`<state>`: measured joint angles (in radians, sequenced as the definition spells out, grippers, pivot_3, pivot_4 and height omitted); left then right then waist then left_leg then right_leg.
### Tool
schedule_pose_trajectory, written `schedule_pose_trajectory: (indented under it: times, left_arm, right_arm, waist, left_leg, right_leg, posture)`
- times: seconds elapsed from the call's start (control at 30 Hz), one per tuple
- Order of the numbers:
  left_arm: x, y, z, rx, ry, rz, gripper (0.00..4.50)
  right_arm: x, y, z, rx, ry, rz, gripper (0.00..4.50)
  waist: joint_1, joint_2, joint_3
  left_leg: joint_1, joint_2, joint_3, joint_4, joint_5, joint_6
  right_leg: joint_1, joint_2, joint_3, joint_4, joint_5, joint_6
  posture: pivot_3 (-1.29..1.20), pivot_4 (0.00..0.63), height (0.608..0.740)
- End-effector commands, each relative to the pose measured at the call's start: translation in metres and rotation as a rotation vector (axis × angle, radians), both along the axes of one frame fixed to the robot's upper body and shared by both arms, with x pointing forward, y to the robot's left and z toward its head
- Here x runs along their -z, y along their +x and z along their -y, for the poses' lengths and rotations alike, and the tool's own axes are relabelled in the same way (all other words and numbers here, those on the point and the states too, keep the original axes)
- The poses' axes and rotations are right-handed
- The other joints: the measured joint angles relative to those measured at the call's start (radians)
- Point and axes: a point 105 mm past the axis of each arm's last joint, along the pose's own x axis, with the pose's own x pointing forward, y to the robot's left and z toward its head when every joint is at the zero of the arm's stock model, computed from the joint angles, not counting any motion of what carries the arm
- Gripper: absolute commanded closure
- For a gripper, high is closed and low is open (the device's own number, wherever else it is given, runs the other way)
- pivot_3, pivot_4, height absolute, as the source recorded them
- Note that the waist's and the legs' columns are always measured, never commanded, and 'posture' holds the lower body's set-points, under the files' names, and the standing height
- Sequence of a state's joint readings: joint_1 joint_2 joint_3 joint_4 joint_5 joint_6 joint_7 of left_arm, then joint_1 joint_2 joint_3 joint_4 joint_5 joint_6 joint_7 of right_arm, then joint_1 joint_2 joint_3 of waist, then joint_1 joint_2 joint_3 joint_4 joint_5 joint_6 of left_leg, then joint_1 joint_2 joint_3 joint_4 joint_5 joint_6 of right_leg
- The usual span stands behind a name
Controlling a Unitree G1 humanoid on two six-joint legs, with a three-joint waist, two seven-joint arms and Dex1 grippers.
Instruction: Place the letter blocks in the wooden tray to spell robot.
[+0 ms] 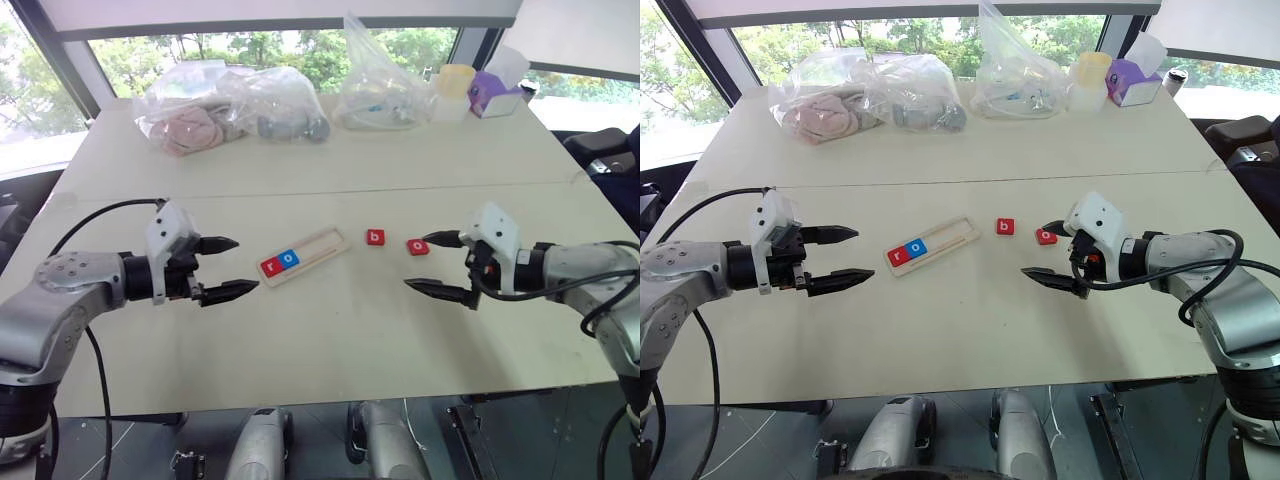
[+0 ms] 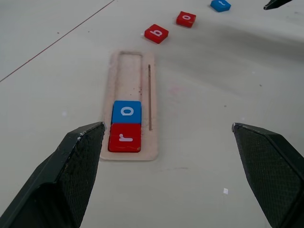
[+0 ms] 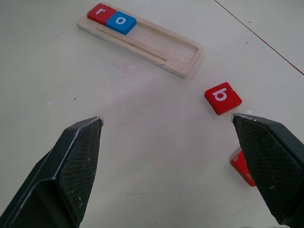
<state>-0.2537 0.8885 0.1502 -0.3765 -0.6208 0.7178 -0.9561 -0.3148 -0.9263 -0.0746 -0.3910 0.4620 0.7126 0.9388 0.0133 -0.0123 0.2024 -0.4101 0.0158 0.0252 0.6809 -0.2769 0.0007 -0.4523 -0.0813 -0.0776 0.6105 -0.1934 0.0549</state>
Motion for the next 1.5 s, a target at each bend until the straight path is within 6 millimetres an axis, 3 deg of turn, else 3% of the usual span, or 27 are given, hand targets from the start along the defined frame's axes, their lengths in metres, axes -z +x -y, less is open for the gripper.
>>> schedule_pose_trajectory:
  times: [0.03, 0.17, 0.7, 1.33, 1.47, 1.5]
  left_arm:
    - [-0.010, -0.002, 0.005, 0.011, -0.016, 0.046, 0.00]
    - [0.001, 0.003, 0.008, 0.005, -0.006, 0.044, 0.00]
    - [0.063, 0.068, 0.032, -0.041, 0.059, 0.071, 0.00]
    - [0.105, 0.072, 0.028, -0.045, 0.126, -0.009, 0.00]
    - [0.107, 0.069, 0.027, -0.040, 0.131, -0.023, 1.25]
    - [0.108, 0.068, 0.028, -0.035, 0.132, -0.025, 1.36]
  right_arm:
    - [-0.010, 0.001, -0.004, -0.007, 0.007, 0.046, 0.04]
    - [-0.005, -0.001, -0.006, -0.009, -0.004, 0.045, 0.04]
    - [0.003, -0.010, -0.011, 0.056, 0.000, 0.060, 0.04]
    - [0.003, -0.014, -0.012, 0.081, -0.013, 0.065, 0.04]
    - [0.003, -0.014, -0.012, 0.079, -0.017, 0.066, 0.00]
    - [0.003, -0.014, -0.012, 0.078, -0.019, 0.067, 0.00]
  waist:
    - [0.000, 0.000, 0.000]
    - [0.000, 0.000, 0.000]
    - [0.001, -0.001, -0.001]
    - [0.002, -0.001, -0.003]
    - [0.002, -0.001, -0.003]
    - [0.002, -0.001, -0.003]
  left_leg:
    - [0.000, 0.000, 0.000, 0.000, 0.000, 0.000]
    - [0.000, 0.000, 0.000, 0.000, 0.000, 0.000]
    - [0.001, -0.001, 0.003, 0.002, 0.000, 0.000]
    - [0.007, 0.000, 0.000, 0.003, 0.000, 0.000]
    - [0.008, 0.000, 0.000, 0.003, 0.000, 0.000]
    - [0.008, 0.000, -0.001, 0.003, 0.000, 0.000]
  right_leg:
    - [0.000, 0.000, 0.000, 0.000, 0.000, 0.000]
    - [0.000, 0.000, 0.000, 0.000, 0.000, 0.000]
    - [0.002, 0.001, 0.000, 0.002, 0.001, 0.000]
    - [0.008, 0.000, 0.000, 0.002, 0.001, 0.000]
    - [0.010, 0.000, 0.000, 0.003, 0.001, 0.000]
    - [0.010, 0.000, 0.000, 0.003, 0.001, 0.000]
  posture:
    - [0.00, 0.150, 0.740]
    - [0.00, 0.150, 0.740]
    - [0.00, 0.150, 0.740]
    - [0.00, 0.150, 0.740]
    - [0.00, 0.150, 0.740]
    - [0.00, 0.150, 0.740]
